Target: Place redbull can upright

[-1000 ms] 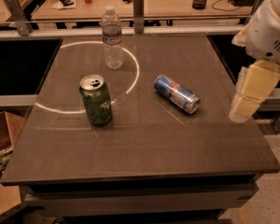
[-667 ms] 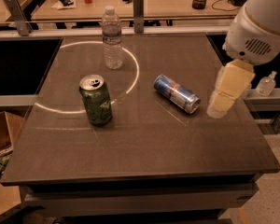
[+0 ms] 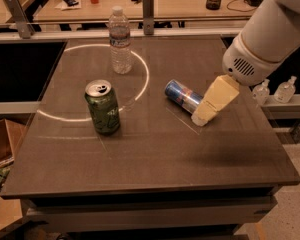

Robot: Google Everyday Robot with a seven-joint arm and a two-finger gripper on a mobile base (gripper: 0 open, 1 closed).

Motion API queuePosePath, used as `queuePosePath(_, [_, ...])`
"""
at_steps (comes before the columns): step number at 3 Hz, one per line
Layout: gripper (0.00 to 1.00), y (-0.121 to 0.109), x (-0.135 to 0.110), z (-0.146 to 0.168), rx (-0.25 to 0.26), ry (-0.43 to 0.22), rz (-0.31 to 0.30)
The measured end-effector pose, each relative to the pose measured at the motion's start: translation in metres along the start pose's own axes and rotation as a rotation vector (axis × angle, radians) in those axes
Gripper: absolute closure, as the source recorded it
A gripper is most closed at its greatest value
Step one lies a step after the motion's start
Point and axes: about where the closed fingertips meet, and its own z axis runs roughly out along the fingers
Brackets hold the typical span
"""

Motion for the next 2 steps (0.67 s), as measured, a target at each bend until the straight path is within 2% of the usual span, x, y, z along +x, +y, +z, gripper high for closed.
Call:
queuePosePath(1, [0.0,0.002,-0.012,0.016,0.046,0.014,0.053])
queuePosePath(2, [0.0,0.003,-0.028,0.034,0.085,0.045,0.076])
